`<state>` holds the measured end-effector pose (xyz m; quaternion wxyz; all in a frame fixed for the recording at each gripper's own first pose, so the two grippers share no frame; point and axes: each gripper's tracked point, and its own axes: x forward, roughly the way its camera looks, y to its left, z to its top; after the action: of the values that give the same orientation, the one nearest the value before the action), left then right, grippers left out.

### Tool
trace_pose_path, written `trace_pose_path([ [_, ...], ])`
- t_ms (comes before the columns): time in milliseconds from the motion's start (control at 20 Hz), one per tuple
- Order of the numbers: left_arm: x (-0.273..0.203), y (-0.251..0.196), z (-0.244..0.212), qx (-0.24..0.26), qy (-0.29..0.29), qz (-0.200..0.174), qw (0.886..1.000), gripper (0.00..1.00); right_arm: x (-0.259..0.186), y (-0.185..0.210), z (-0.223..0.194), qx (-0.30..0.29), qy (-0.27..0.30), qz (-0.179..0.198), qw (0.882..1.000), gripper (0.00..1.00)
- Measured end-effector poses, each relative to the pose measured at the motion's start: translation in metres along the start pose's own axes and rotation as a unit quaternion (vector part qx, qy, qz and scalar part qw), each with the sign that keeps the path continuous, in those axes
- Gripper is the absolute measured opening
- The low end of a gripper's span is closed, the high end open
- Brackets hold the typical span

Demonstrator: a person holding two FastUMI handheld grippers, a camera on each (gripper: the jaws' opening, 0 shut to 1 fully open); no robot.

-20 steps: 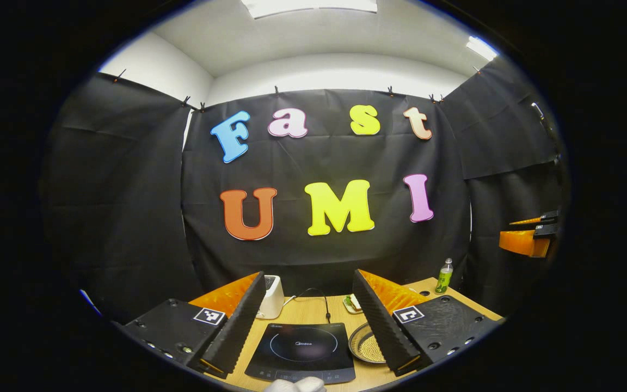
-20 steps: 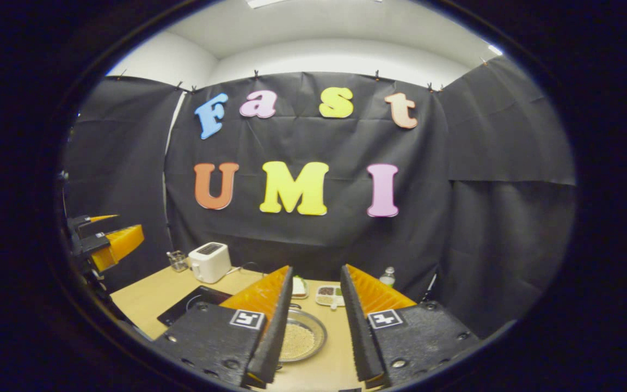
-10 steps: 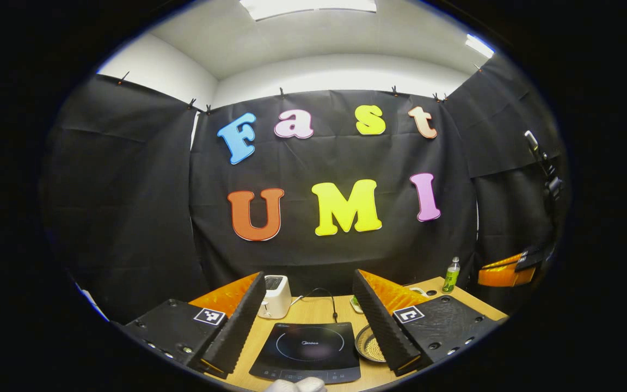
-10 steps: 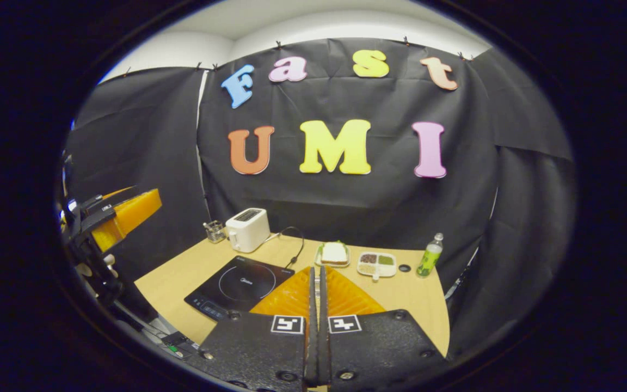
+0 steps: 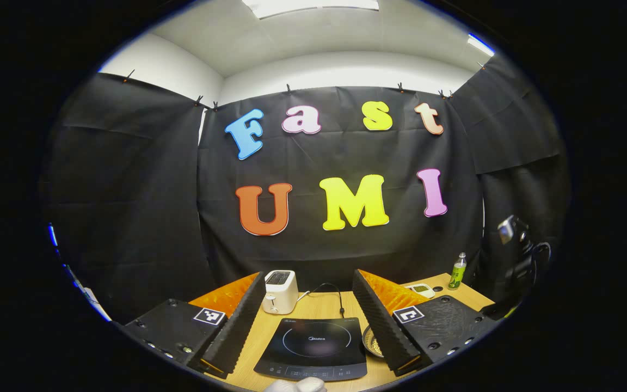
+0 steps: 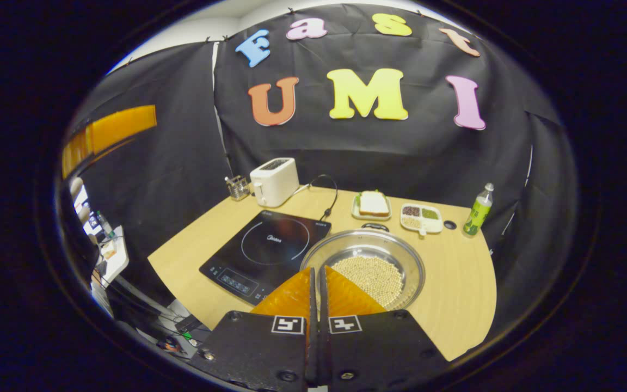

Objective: First push the handle of the pot to place it horizontally, then grasp the pot with both hands and set it on the induction cooktop.

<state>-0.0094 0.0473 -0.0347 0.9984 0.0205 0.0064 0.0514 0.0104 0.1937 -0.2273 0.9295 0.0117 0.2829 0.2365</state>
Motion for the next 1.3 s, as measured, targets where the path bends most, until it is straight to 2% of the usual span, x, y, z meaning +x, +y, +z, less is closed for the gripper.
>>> trace_pose_path([
  [50,0.0,0.002,-0.002,-0.001,0.002,0.004,1.0,0.96,0.007,0.003,-0.012,0.0,0.013,0.003,1.0,0.01],
  [100,-0.001,0.003,-0.005,-0.002,0.004,0.007,1.0,0.96,0.015,0.006,-0.023,0.001,0.025,0.005,1.0,0.04],
  [150,-0.001,0.005,-0.006,-0.002,0.005,0.011,1.0,0.96,0.022,0.008,-0.032,0.002,0.035,0.008,0.999,0.01],
  [200,-0.001,0.007,-0.009,0.0,0.006,0.015,1.0,0.96,0.029,0.008,-0.043,0.005,0.049,0.006,0.999,0.04],
  [600,0.001,0.007,-0.025,0.005,0.02,0.017,1.0,0.96,0.075,0.015,-0.117,0.014,0.14,0.009,0.99,0.04],
  [800,0.0,0.011,-0.031,0.006,0.028,0.023,0.999,0.96,0.087,0.005,-0.128,0.008,0.155,-0.005,0.988,0.0],
  [850,0.0,0.013,-0.031,0.006,0.03,0.025,0.999,0.96,0.087,0.006,-0.128,0.011,0.157,-0.002,0.988,0.03],
  [900,0.0,0.014,-0.032,0.006,0.032,0.025,0.999,0.96,0.089,0.006,-0.129,0.014,0.157,-0.001,0.987,0.01],
  [1050,0.001,0.016,-0.035,0.008,0.035,0.027,0.999,0.96,0.09,0.007,-0.129,0.015,0.159,0.001,0.987,0.04],
  [1100,0.0,0.015,-0.035,0.008,0.035,0.027,0.999,0.96,0.091,0.007,-0.13,0.015,0.16,0.001,0.987,0.01],
  [1150,0.0,0.016,-0.035,0.009,0.036,0.027,0.999,0.96,0.091,0.006,-0.13,0.014,0.16,0.0,0.987,0.04],
  [1300,-0.001,0.014,-0.036,0.011,0.035,0.025,0.999,0.96,0.09,0.004,-0.133,0.015,0.163,0.0,0.987,0.04],
])
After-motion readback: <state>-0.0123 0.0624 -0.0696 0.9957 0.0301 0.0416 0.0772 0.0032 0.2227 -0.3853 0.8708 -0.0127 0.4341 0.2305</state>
